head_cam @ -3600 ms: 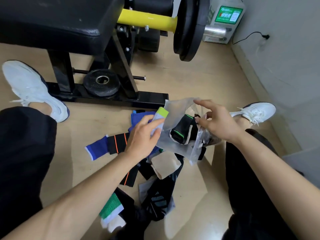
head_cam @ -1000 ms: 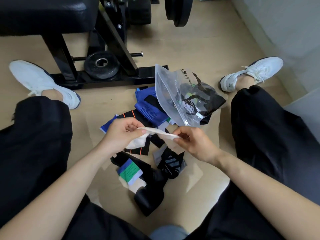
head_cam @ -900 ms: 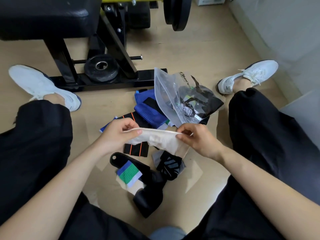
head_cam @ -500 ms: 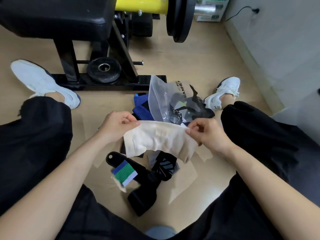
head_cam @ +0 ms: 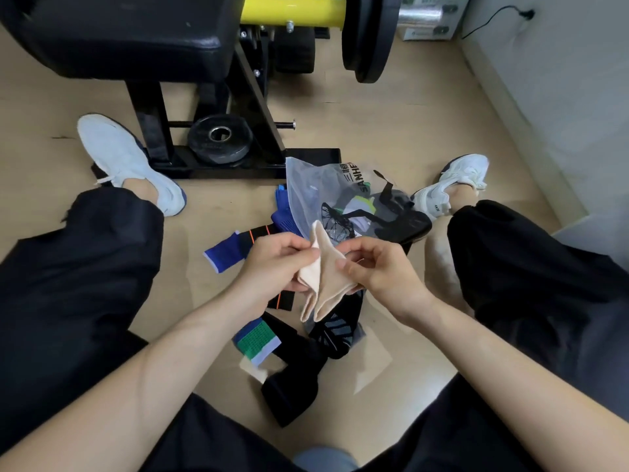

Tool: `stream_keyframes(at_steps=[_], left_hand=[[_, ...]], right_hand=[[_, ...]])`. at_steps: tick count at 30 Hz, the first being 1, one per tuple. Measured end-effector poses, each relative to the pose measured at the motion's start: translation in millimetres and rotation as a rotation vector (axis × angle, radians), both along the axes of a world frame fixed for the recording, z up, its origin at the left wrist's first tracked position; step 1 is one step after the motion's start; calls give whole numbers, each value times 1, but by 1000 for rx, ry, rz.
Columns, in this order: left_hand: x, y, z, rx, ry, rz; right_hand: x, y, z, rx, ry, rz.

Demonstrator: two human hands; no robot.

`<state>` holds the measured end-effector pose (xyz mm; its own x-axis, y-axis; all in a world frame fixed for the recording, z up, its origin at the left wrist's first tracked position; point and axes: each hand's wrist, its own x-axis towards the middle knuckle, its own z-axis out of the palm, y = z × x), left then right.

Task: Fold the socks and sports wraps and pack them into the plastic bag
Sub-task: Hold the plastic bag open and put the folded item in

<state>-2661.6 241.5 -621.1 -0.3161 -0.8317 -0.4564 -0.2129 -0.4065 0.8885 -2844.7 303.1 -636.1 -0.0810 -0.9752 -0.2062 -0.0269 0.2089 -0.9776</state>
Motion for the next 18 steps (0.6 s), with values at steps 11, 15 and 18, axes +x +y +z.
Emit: stream_keyframes(at_steps=[11, 15, 18], left_hand=[[-7, 14, -6, 127, 190, -134], [3, 2, -3, -178, 26, -150], [15, -12, -7, -503, -117, -170]], right_hand=[[-7, 9, -9, -35, 206, 55], [-17, 6, -10, -54, 212, 89], [-28, 6, -6, -52, 295, 216]])
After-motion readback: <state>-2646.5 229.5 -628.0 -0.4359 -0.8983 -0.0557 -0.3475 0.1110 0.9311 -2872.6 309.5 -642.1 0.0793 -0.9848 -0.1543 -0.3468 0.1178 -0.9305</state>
